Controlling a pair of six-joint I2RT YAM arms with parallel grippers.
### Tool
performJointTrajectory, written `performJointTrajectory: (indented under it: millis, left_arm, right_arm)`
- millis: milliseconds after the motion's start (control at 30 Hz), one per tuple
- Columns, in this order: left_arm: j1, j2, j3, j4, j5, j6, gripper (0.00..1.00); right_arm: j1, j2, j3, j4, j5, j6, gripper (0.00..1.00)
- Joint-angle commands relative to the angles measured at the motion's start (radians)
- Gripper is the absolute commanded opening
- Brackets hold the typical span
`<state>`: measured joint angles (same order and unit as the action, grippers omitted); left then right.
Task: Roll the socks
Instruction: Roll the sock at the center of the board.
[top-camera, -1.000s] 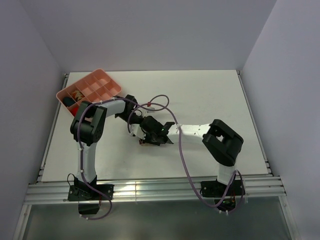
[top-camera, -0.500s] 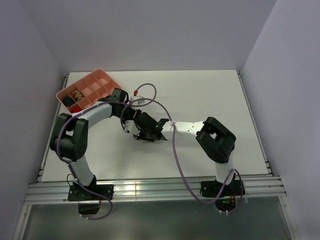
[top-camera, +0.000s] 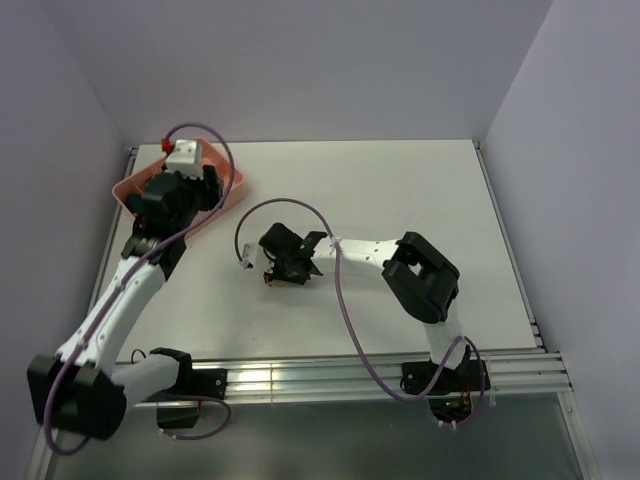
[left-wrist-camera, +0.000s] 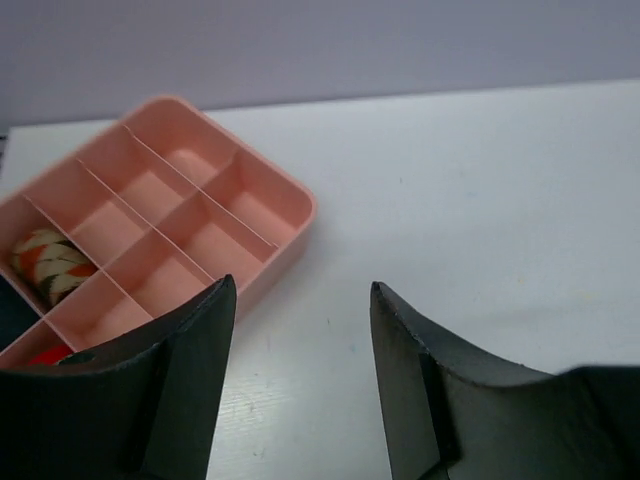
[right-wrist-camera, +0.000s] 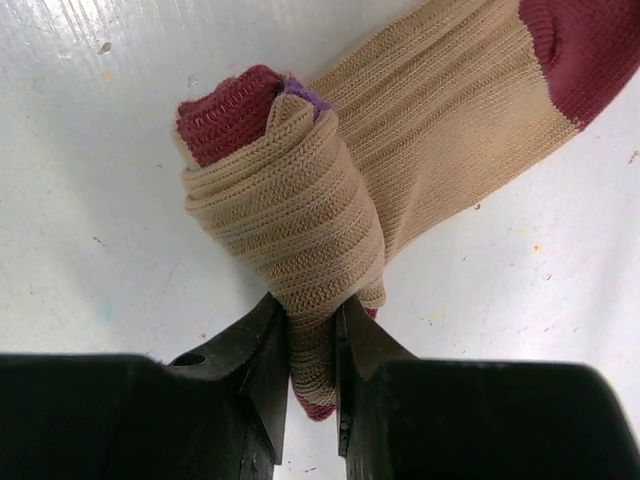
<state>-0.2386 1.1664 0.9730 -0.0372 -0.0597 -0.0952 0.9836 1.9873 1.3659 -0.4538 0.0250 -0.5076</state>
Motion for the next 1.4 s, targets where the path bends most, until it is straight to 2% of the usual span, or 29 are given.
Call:
performJointTrajectory:
  millis: [0,67,167,200,300,433,533,667,800,933,967,1033,1233,1267,1367]
  left_arm:
    - [0.001,-0.228,-0.14,0.143,-0.08,-0.029,0.6]
    - [0.001,-0.374,-0.23,0.164,-0.054,-0.002,0.61]
    - [0.001,-0.5,-0.322,0.168,0.026,0.046,0.8]
    - [0.001,-0.561,-0.338,0.16,0.073,0.069,0.83]
    - [0.001,-0.605,-0.346,0.067,0.239,0.162,0.82]
    - [0.001,-0.553,-0.321,-0.119,0.475,0.288,0.79]
    - [-0.059,-0.536,-0.342,-0.17,0.52,0.359,0.73]
    - [-0.192,-0.534,-0.365,-0.225,0.443,0.428,0.73]
    - [-0.31,-0.475,-0.384,-0.262,0.364,0.434,0.74]
    - [-0.476,-0.387,-0.407,-0.244,0.227,0.448,0.75]
    - [-0.504,-0.348,-0.41,-0.228,0.146,0.442,0.76]
    - [-0.566,-0.315,-0.422,-0.181,0.113,0.448,0.77]
    - [-0.637,-0.203,-0.465,-0.104,-0.014,0.381,0.78]
    - [-0.643,-0.192,-0.471,-0.093,-0.07,0.362,0.79]
    - [-0.65,-0.246,-0.482,-0.084,-0.152,0.244,0.79]
  right_arm:
    - [-0.008,0.087,0.005,-0.195,-0.098,0.008,0.0]
    - [-0.01,0.103,0.038,-0.244,-0.156,-0.005,0.0]
    - [-0.02,0.145,0.107,-0.336,-0.213,-0.026,0.0]
    - [-0.022,0.16,0.155,-0.364,-0.244,-0.032,0.0]
    - [-0.034,0.235,0.246,-0.491,-0.302,-0.052,0.0]
    - [-0.056,0.336,0.413,-0.632,-0.417,-0.094,0.0]
    - [-0.075,0.41,0.507,-0.727,-0.454,-0.114,0.0]
    - [-0.108,0.491,0.591,-0.824,-0.479,-0.109,0.0]
    - [-0.128,0.505,0.608,-0.83,-0.494,-0.106,0.0]
    - [-0.131,0.512,0.622,-0.836,-0.502,-0.106,0.0]
    - [-0.129,0.516,0.625,-0.833,-0.504,-0.103,0.0]
    - [-0.131,0.524,0.634,-0.839,-0.508,-0.103,0.0]
    - [-0.129,0.53,0.634,-0.833,-0.49,-0.085,0.0]
    - [-0.129,0.525,0.622,-0.827,-0.49,-0.083,0.0]
    - [-0.128,0.51,0.604,-0.806,-0.478,-0.072,0.0]
